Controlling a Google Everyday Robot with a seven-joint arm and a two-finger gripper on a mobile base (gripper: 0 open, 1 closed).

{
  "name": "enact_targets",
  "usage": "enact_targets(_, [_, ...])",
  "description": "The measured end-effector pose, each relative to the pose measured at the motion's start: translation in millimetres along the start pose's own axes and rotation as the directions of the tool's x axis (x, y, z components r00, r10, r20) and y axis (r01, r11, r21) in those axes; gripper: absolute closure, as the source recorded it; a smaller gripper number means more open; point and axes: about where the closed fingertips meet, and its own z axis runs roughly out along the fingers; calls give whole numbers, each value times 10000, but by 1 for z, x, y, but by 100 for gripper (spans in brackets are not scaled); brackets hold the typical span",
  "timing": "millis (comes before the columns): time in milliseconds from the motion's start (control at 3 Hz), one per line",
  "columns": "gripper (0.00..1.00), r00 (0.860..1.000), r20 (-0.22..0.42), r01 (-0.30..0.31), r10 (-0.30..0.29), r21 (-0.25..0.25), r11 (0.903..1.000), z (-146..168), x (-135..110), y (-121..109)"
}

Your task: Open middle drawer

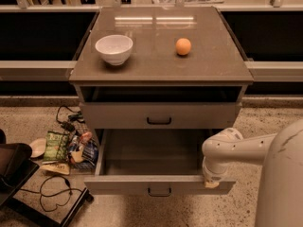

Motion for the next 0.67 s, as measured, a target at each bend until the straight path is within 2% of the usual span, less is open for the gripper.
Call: enact_targets(667, [7,10000,-5,2,-2,-27,10000,1,0,1])
